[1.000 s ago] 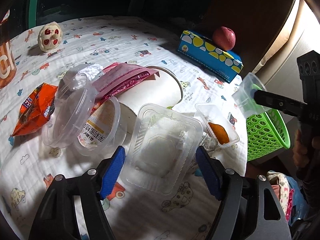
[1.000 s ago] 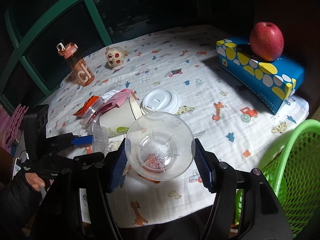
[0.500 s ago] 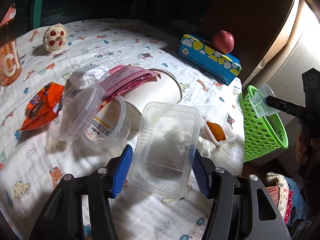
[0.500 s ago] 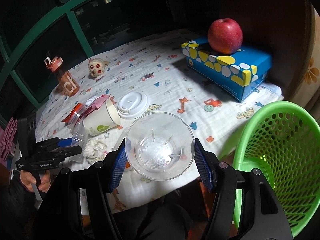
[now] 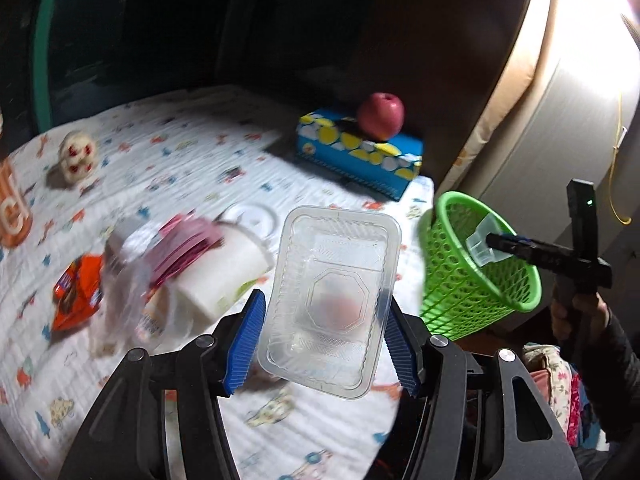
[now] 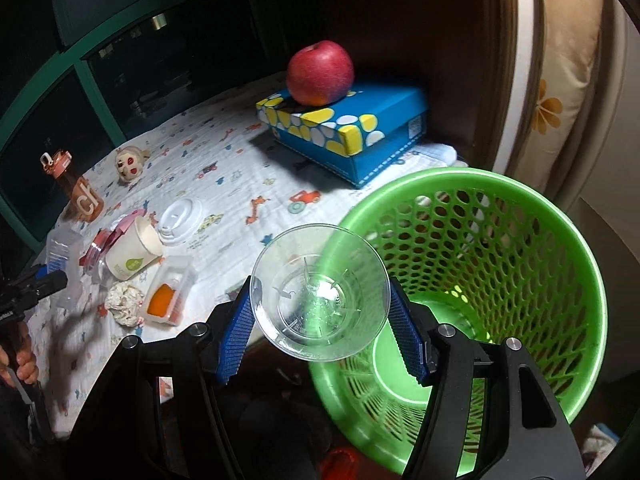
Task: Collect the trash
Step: 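Carry the cup and tray over the green wastebasket and open both grippers, then move both grippers back over the table toward the crumpled tissue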
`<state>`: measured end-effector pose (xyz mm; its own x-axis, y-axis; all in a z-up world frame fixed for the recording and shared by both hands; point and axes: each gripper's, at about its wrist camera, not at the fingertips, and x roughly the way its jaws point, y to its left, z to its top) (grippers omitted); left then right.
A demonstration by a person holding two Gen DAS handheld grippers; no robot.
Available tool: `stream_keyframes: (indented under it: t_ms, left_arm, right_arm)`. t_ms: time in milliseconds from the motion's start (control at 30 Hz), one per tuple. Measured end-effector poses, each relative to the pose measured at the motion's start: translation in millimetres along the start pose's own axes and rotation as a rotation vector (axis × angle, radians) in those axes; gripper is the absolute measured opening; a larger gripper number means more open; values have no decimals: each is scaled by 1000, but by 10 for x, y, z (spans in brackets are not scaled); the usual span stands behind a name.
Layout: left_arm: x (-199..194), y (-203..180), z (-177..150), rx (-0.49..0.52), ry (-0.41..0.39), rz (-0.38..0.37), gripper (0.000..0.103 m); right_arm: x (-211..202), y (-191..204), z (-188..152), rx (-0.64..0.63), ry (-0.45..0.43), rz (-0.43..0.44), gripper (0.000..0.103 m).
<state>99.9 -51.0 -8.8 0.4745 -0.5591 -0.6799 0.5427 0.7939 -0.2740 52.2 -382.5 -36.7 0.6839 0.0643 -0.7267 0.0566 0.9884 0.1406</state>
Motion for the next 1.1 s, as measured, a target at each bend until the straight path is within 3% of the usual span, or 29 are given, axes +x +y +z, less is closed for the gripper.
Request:
stream_keyframes:
  t_ms: [200, 567, 700, 1100]
  left_arm:
    - [316, -585, 284, 66, 16, -73, 56]
    - [1055, -1521, 577, 166, 105, -178, 56]
    - [1249, -1720, 614, 185, 127, -198, 56]
    - [1726, -2148, 548, 210, 226, -211, 56]
  right_arm:
    - [-9, -363, -135, 31, 38, -59, 63]
    - [-76, -801, -326, 93, 66, -69, 64]
    - [-157, -892, -365, 116, 52, -59, 70]
    - [-572, -1054, -416, 152, -37, -82, 74]
